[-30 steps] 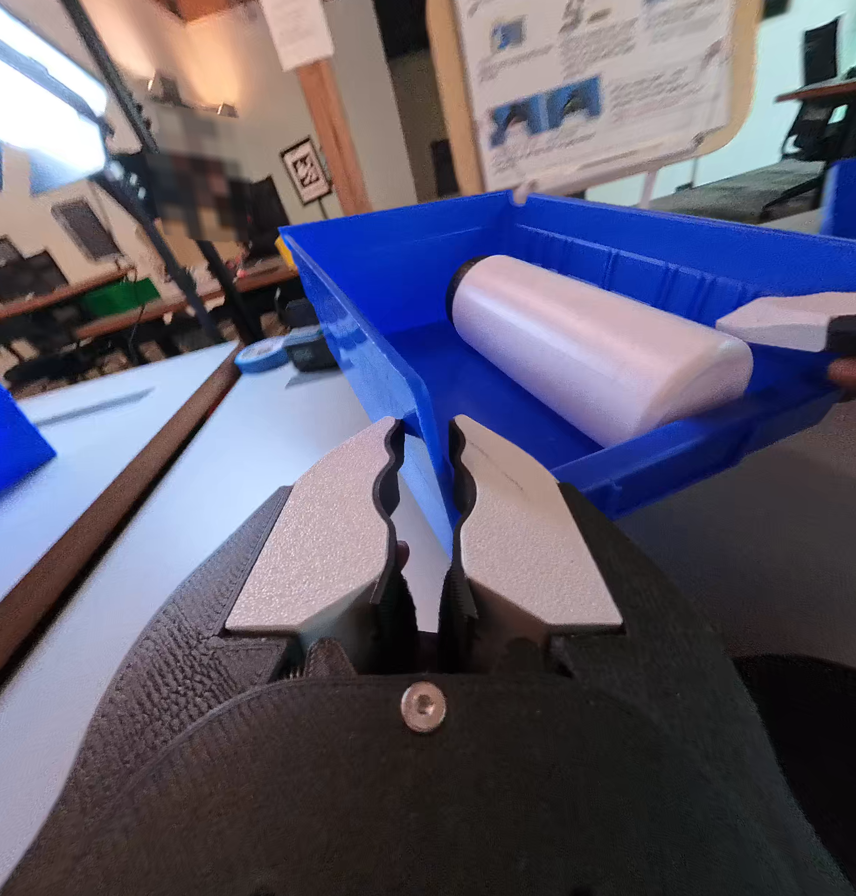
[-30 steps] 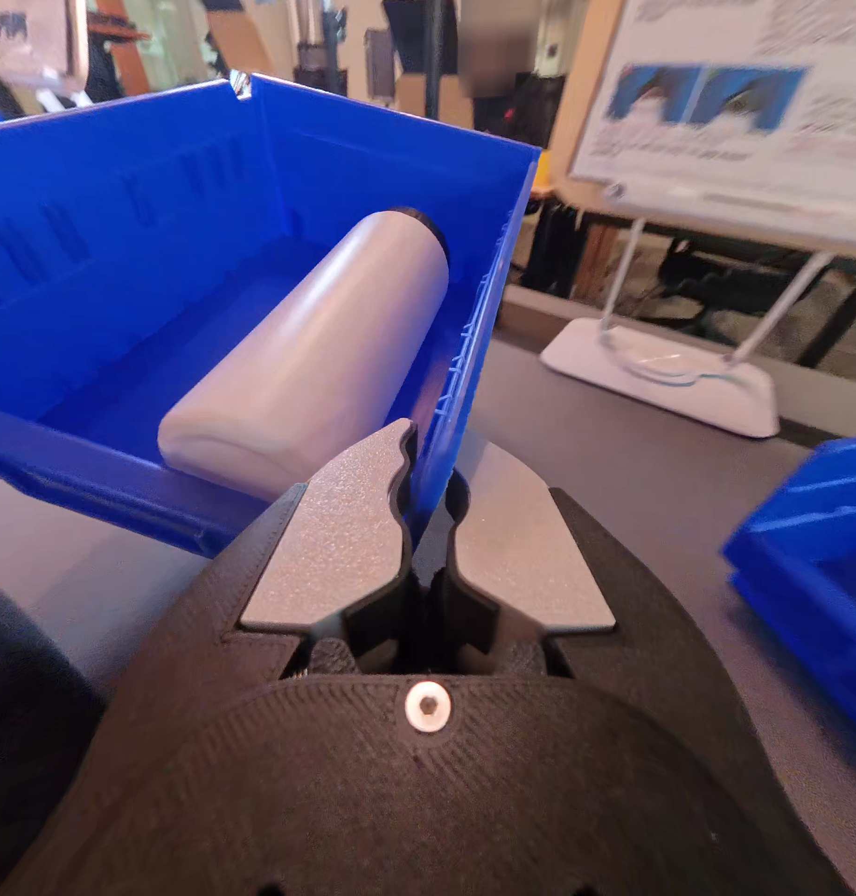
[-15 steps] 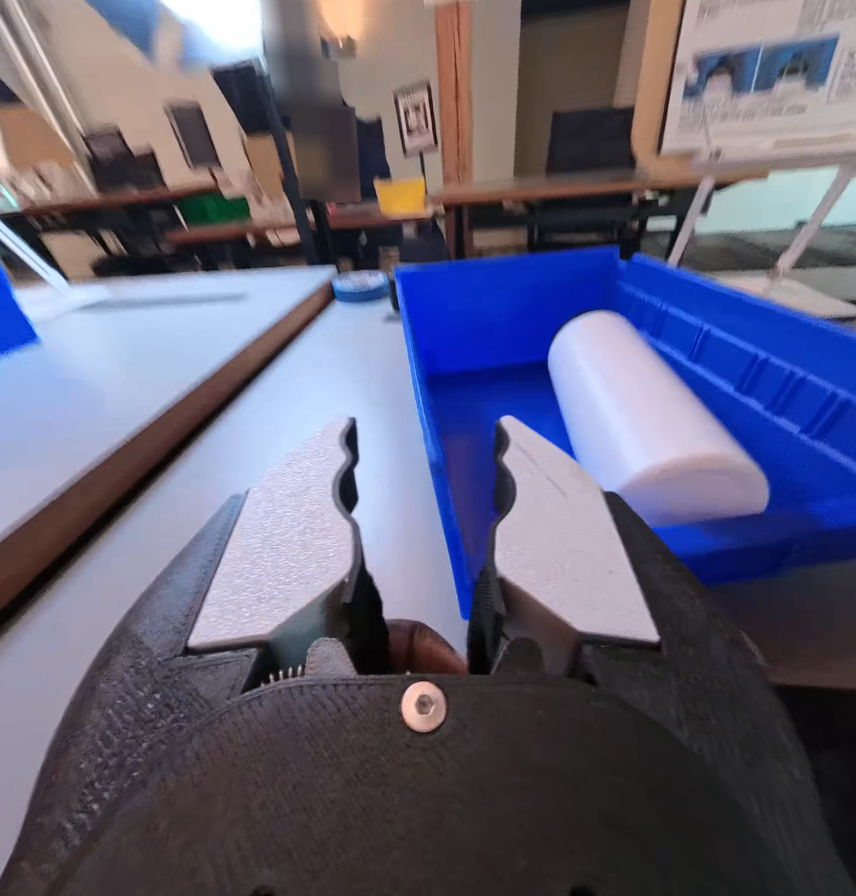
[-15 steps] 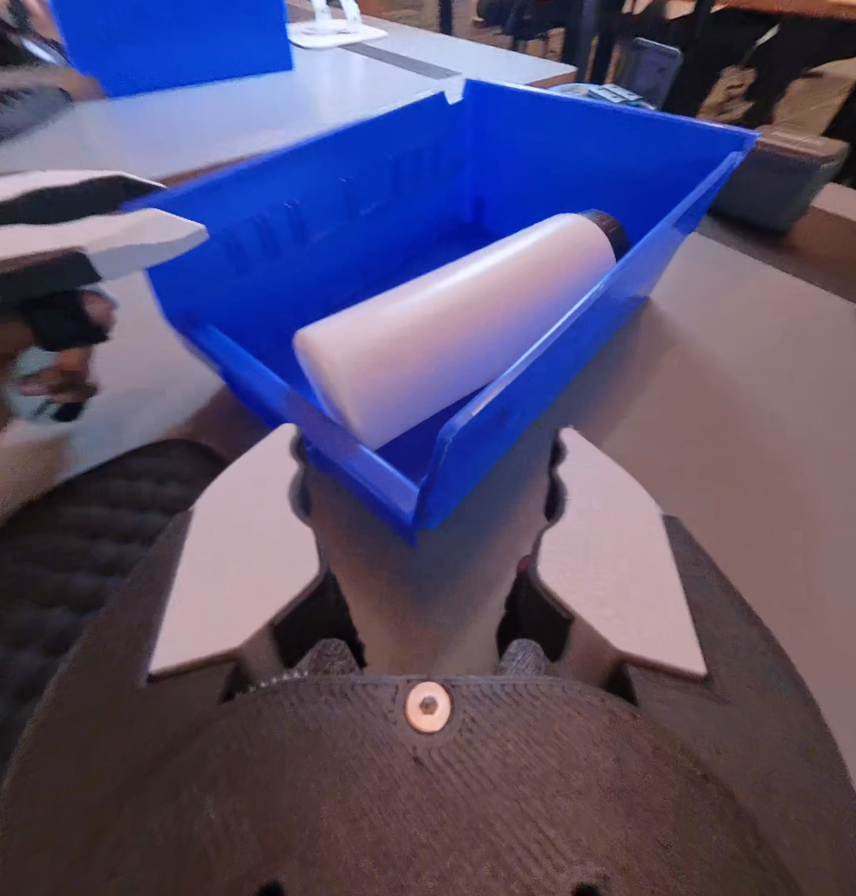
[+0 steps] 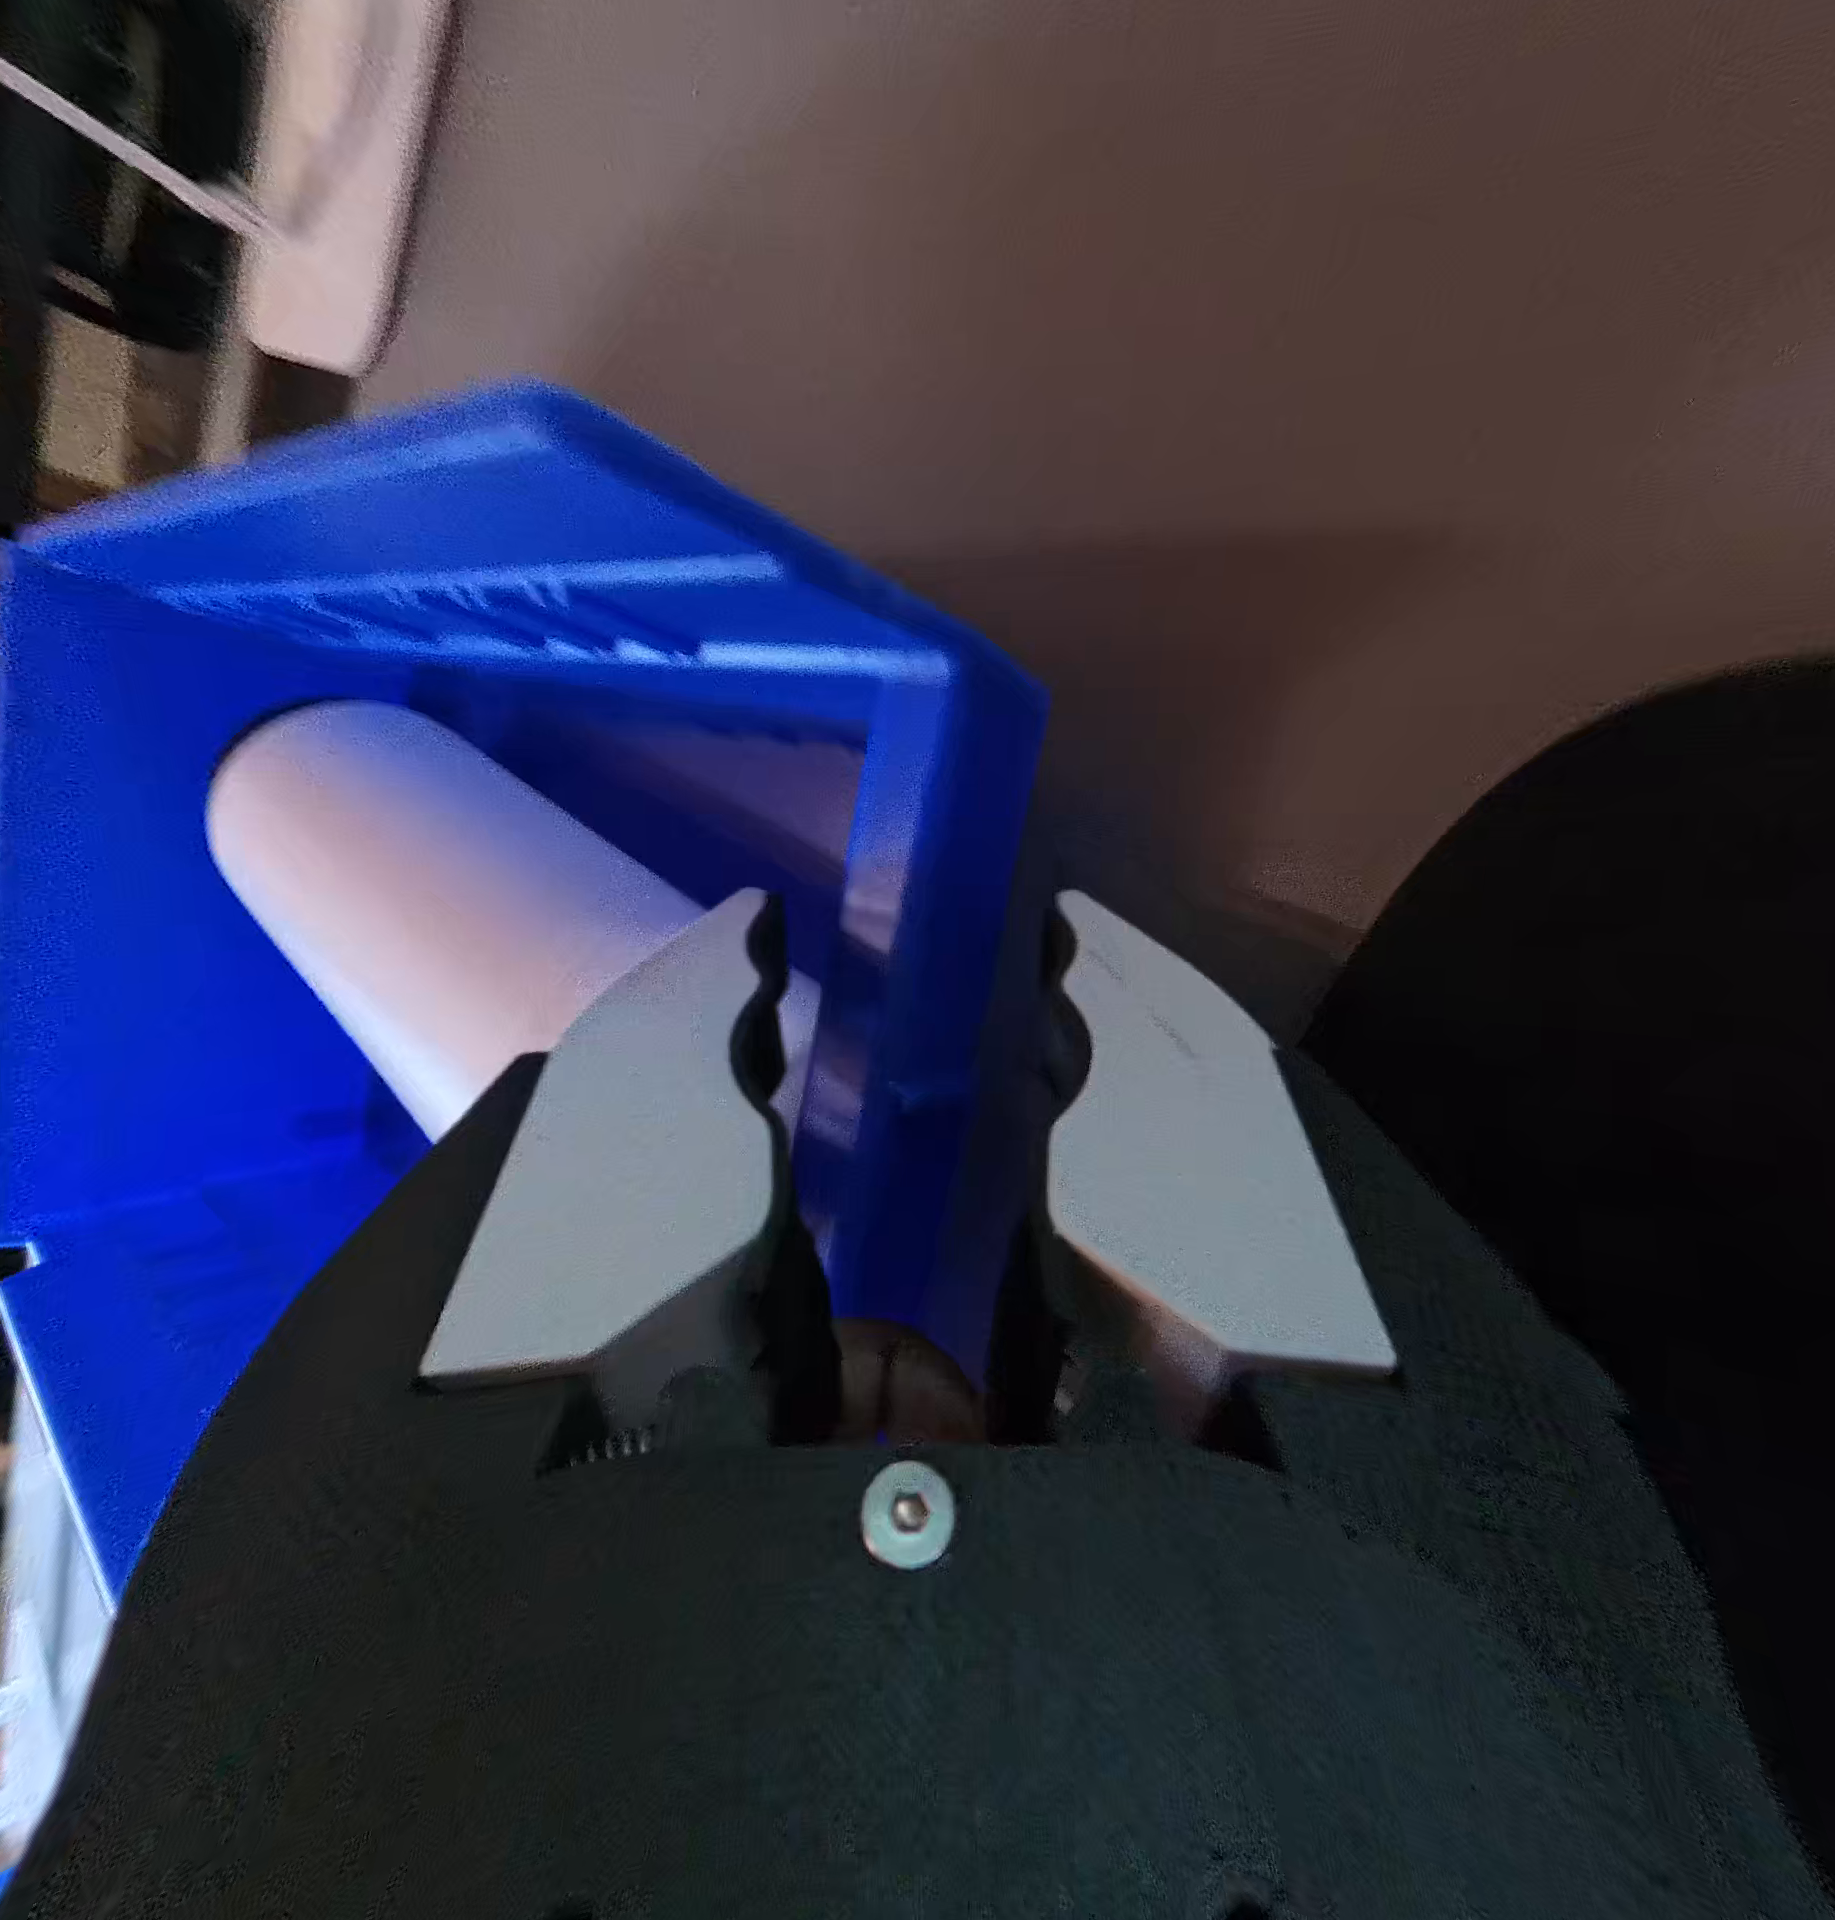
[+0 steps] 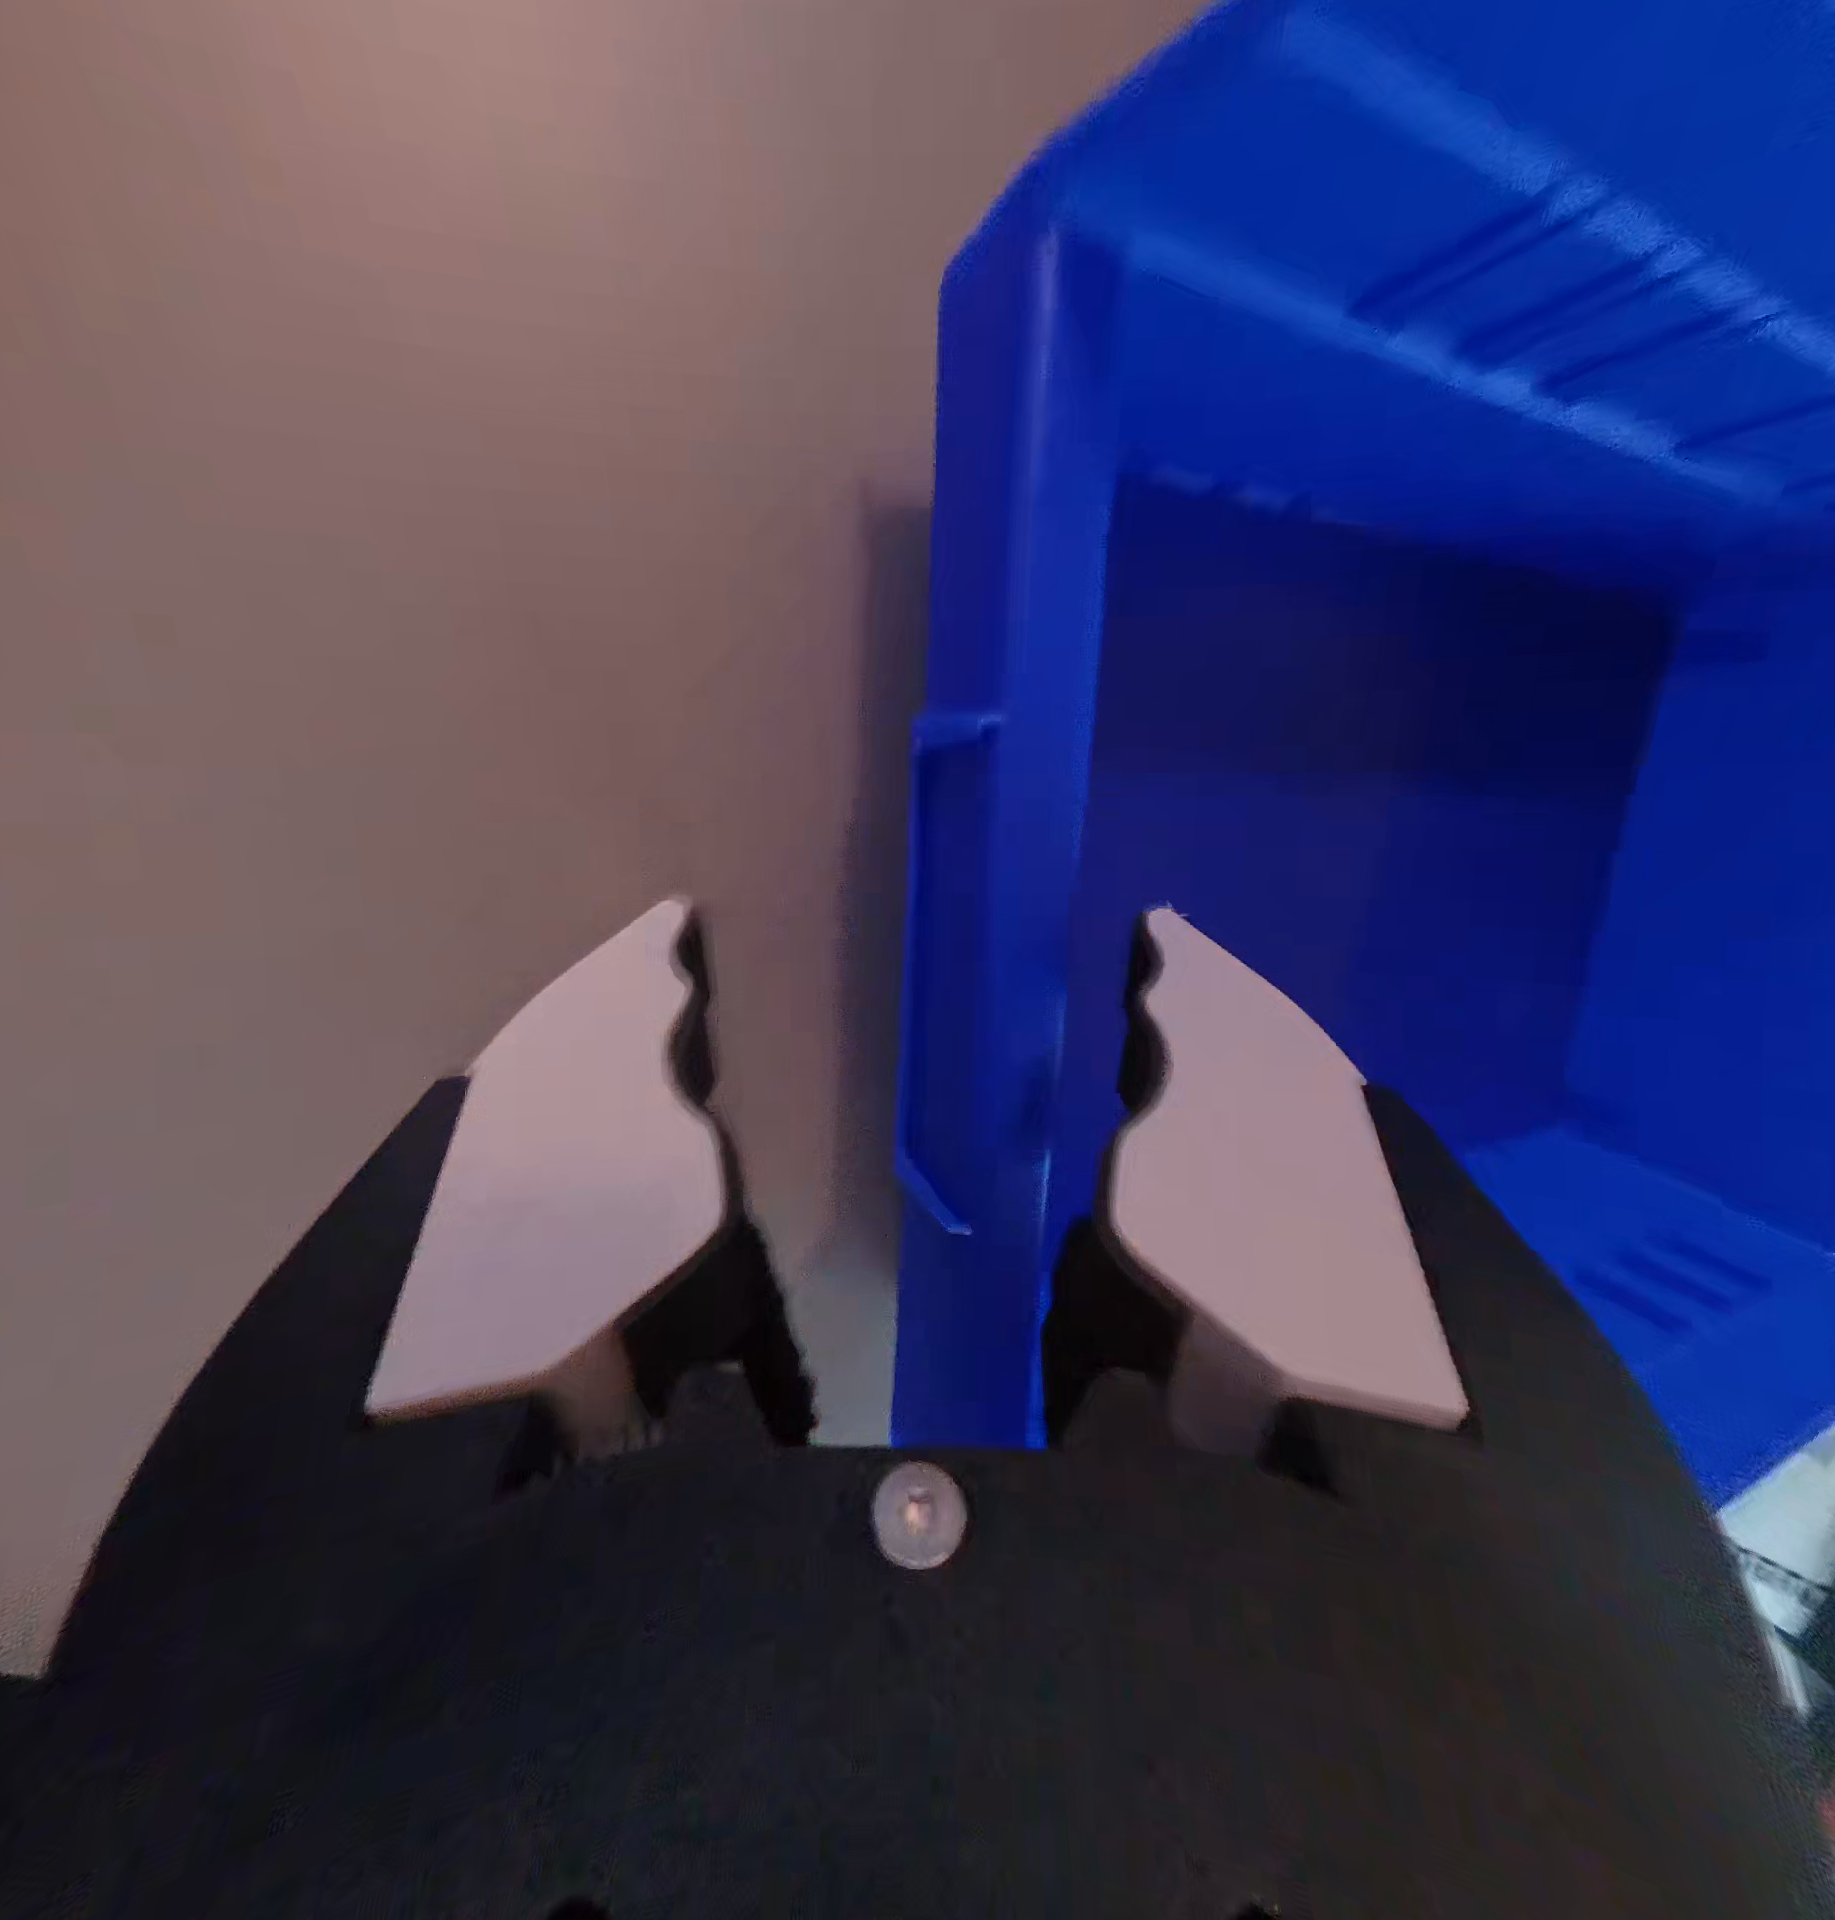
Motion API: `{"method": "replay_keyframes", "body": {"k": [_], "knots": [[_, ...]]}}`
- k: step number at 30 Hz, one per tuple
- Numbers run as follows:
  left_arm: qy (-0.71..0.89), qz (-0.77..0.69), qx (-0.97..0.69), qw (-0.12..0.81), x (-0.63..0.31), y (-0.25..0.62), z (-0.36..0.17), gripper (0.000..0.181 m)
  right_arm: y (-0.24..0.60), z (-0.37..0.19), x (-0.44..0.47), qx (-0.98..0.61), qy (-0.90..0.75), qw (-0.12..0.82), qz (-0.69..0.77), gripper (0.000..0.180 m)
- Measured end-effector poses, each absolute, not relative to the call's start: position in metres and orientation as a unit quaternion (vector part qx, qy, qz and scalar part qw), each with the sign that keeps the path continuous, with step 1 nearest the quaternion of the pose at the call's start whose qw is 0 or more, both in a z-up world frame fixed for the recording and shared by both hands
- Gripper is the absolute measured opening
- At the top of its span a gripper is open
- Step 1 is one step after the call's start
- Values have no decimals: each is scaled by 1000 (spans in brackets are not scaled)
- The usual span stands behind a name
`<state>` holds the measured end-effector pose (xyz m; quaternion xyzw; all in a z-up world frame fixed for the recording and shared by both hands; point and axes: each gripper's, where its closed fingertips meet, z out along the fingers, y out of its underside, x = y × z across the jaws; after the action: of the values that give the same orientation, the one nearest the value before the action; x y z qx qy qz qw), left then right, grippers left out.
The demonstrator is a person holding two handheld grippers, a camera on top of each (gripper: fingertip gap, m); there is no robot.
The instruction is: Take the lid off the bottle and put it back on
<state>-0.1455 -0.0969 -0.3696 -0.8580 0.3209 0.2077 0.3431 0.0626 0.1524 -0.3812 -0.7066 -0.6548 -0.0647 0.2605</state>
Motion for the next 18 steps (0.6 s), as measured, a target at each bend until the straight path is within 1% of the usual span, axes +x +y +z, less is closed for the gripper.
{"method": "replay_keyframes", "body": {"k": [1, 2, 3, 8, 18], "knots": [[331, 219, -861, 318, -152, -98, -376, 36, 155, -383, 63, -700, -660, 265, -64, 55], [340, 229, -859, 307, -155, -99, -378, 32, 157, -384, 66, -694, -665, 267, -70, 48], [344, 231, -858, 303, -156, -101, -378, 32, 163, -383, 74, -686, -669, 270, -97, 32], [331, 209, -872, 293, -165, -117, -379, 34, 158, -384, 111, -657, -704, 249, -104, 29], [287, 171, -892, 303, -192, -162, -380, 40, 133, -384, 221, -589, -772, 214, -109, 30]]}}
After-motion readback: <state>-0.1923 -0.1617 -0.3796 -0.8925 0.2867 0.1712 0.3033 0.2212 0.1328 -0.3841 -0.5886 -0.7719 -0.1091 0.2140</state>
